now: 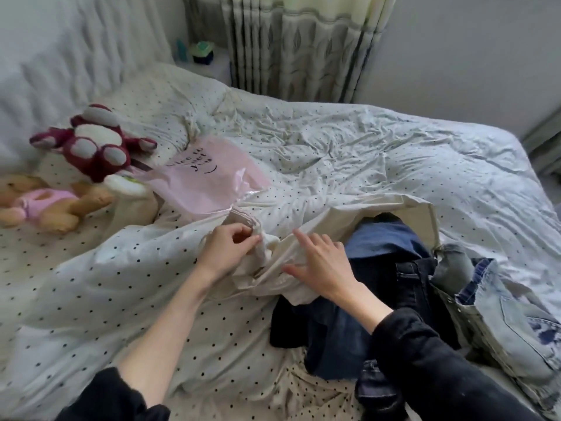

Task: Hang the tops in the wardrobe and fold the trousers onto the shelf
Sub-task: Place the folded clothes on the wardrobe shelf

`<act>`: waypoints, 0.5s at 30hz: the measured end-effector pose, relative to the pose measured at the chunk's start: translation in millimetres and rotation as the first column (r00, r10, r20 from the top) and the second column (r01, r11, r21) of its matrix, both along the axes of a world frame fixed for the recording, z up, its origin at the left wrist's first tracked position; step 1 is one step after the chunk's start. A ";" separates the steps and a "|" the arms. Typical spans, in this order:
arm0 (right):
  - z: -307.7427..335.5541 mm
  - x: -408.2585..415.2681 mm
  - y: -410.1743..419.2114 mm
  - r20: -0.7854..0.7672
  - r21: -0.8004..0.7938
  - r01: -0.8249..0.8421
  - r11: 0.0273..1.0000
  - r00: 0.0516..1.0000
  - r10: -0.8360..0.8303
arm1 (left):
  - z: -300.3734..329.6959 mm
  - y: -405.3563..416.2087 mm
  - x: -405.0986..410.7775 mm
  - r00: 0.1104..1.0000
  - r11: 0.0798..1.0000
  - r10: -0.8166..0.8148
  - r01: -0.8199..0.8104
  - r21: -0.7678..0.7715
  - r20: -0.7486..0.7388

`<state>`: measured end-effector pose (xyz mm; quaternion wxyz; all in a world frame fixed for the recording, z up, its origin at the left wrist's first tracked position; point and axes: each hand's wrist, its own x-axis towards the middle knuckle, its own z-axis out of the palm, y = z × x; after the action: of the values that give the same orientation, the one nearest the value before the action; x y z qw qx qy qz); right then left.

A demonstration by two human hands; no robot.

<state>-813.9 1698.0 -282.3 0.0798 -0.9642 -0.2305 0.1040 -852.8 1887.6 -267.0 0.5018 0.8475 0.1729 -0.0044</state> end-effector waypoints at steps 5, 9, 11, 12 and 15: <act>-3.2 1.0 52.4 -0.204 0.414 0.113 0.903 0.979 -0.029 | 14.4 4.8 3.0 0.984 0.992 -0.096 0.108 -0.070 0.147; 12.9 25.5 44.8 -0.362 0.551 0.371 0.747 0.913 -0.187 | -1.1 21.8 -1.2 0.963 0.977 0.087 -0.133 0.169 0.255; 28.2 37.7 35.1 -0.439 0.606 0.455 0.652 0.875 -0.203 | -28.6 37.5 -6.0 0.991 0.948 0.127 -0.131 0.291 0.034; 37.2 44.6 29.0 -0.470 0.630 0.494 0.599 0.857 -0.213 | -43.2 42.4 -8.6 0.990 0.956 0.093 -0.060 0.286 -0.105; 64.2 60.8 15.6 -0.531 0.676 0.559 0.480 0.821 -0.209 | -74.2 44.8 -14.3 0.980 0.994 -0.001 0.022 0.107 -0.199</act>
<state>-753.1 1713.6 -218.1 0.5744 -0.8049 -0.0043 0.1490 -867.1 1932.4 -341.2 0.4351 0.8699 0.2172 -0.0825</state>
